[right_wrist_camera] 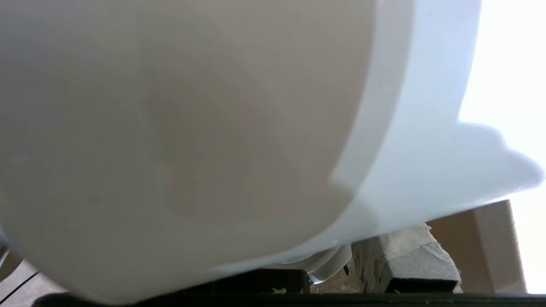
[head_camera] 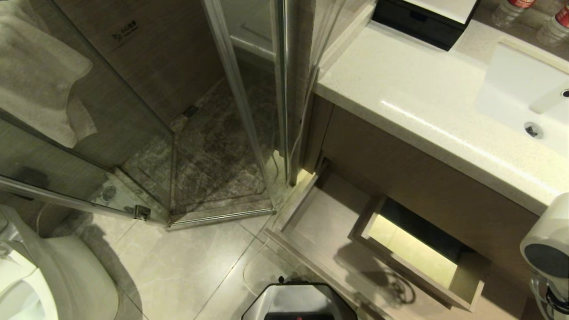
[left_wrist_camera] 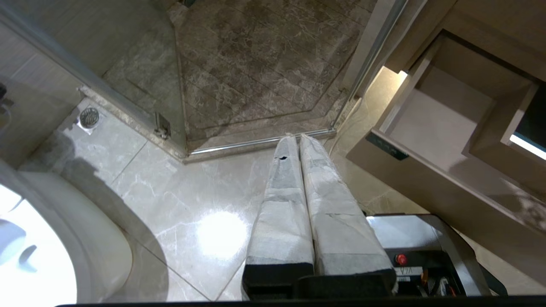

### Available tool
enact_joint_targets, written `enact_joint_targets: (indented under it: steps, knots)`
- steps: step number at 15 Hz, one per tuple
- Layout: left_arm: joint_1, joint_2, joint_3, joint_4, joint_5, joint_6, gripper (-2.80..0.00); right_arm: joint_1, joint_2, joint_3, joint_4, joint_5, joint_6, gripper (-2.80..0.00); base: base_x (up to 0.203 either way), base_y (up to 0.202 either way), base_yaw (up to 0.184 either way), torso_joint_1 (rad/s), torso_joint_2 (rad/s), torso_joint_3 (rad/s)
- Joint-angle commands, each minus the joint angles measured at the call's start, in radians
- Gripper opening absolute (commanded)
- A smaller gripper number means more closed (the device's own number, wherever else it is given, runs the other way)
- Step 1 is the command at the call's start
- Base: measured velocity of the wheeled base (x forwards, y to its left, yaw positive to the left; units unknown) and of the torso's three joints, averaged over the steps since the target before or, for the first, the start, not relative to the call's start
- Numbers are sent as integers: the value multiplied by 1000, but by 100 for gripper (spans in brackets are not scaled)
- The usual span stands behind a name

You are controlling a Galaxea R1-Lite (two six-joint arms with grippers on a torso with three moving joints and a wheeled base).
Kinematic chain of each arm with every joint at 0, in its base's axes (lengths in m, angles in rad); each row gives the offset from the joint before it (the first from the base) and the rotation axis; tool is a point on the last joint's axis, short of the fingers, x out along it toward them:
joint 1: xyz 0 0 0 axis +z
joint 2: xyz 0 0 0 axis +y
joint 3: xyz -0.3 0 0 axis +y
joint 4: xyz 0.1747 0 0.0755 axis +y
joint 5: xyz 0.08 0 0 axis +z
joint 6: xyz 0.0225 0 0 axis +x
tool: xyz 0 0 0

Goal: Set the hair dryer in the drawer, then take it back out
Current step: Place it on the countertop

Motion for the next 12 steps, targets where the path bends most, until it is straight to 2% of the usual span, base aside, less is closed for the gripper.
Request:
enact_joint_targets:
  steps: [1,8,10,12]
  knots:
    - [0,0,0,0,0,0,-280,0,-3,2,0,2,-5,-280,0,0,0,219,35,231]
    - [0,0,1,0,0,0,-280,0,-15,-12,1,-6,-19,-280,0,0,0,240,-12,225]
    - [0,0,2,0,0,0,-280,-1,-37,-45,80,-23,-54,-280,0,0,0,77,-1,70]
    - [0,0,0,0,0,0,-280,0,-64,-69,90,-9,-61,-280,0,0,0,12,4,36]
